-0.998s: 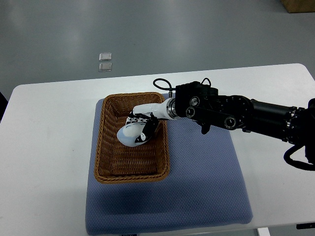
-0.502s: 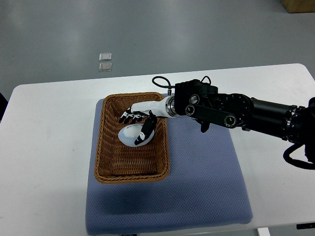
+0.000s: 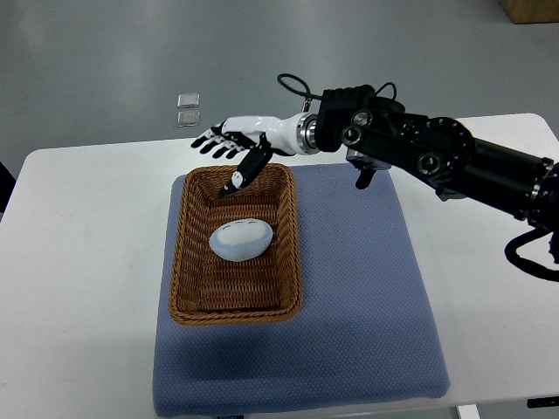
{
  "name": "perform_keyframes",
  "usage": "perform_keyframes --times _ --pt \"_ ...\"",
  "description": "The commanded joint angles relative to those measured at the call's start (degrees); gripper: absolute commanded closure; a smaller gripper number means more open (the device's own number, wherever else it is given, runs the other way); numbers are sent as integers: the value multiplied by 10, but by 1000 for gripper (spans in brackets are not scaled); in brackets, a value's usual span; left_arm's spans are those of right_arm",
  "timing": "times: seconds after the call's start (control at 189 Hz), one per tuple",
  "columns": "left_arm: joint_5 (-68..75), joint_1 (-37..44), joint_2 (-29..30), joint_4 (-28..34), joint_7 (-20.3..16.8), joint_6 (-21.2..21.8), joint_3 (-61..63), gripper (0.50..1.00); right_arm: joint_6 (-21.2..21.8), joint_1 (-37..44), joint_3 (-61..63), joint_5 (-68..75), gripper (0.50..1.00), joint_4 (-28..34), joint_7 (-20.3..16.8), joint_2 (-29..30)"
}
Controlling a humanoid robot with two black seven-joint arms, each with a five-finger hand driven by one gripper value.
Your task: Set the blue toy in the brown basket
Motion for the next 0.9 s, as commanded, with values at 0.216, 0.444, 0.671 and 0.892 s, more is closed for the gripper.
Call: perform_keyframes --times 0.216,0.444,0.671,0.892 --pt "0 0 0 -1 0 0 1 500 -6 -135 289 129 597 -3 23 -83" --pt "0 0 0 -1 0 0 2 500 -14 -250 427 261 597 -12 59 -41" --pt "0 0 0 -1 0 0 3 500 -22 -300 452 347 597 -61 86 -2" --pt "0 0 0 -1 0 0 3 500 -17 -332 452 389 597 -68 118 18"
